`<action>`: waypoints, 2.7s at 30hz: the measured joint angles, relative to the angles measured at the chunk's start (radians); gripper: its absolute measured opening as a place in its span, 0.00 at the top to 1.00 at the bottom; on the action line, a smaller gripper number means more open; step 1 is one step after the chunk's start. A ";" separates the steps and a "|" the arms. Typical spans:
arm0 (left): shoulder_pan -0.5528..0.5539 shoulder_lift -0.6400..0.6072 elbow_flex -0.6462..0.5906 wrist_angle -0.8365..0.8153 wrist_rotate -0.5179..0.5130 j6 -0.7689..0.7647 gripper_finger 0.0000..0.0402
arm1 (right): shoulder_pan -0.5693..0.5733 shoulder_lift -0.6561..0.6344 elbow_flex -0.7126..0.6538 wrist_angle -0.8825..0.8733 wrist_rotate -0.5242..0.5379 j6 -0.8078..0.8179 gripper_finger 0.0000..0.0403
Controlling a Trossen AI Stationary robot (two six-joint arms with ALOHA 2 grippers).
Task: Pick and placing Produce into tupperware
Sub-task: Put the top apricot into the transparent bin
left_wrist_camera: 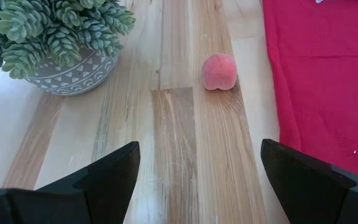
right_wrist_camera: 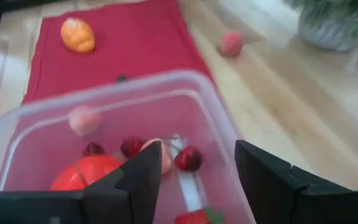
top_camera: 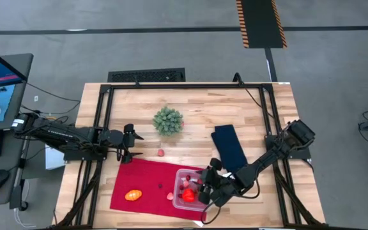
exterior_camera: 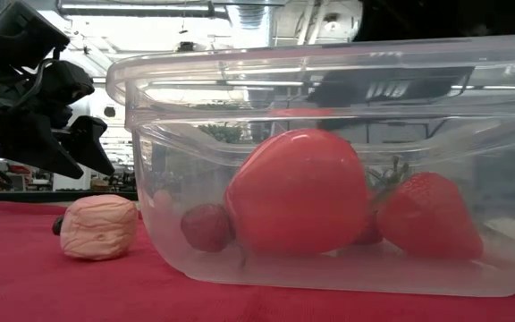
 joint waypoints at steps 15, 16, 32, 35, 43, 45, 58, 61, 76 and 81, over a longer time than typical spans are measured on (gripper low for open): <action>0.000 0.000 0.000 0.000 0.000 0.000 0.19 | -0.240 -0.218 0.000 -0.319 -0.134 -0.139 0.60; 0.000 0.000 0.000 0.000 0.000 0.000 0.19 | -0.262 -0.222 0.000 -0.318 -0.151 -0.163 0.60; 0.000 0.000 0.000 0.000 0.000 0.000 0.19 | -0.581 -0.227 0.000 -0.160 -0.452 -0.442 0.65; 0.000 0.000 0.000 0.000 0.000 0.000 0.19 | -0.630 -0.222 0.000 -0.160 -0.515 -0.452 0.64; 0.000 0.000 0.000 0.000 0.000 0.000 0.19 | -0.686 -0.222 0.000 -0.052 -0.562 -0.561 0.59; 0.000 0.000 0.000 0.000 0.000 0.000 0.19 | -0.686 -0.222 0.000 -0.018 -0.563 -0.628 0.59; 0.000 0.000 0.000 0.000 0.000 0.000 0.19 | -0.664 -0.222 0.000 -0.127 -0.559 -0.307 0.66; 0.000 0.000 0.000 0.000 0.000 0.000 0.19 | -0.663 -0.222 0.000 -0.200 -0.565 -0.350 0.67; 0.000 0.000 0.000 0.000 0.000 0.000 0.19 | -0.622 -0.130 -0.178 0.145 -0.531 -0.334 0.68; 0.000 0.000 0.000 0.000 0.000 0.000 0.19 | -0.613 -0.147 -0.382 0.589 -0.457 -0.364 0.68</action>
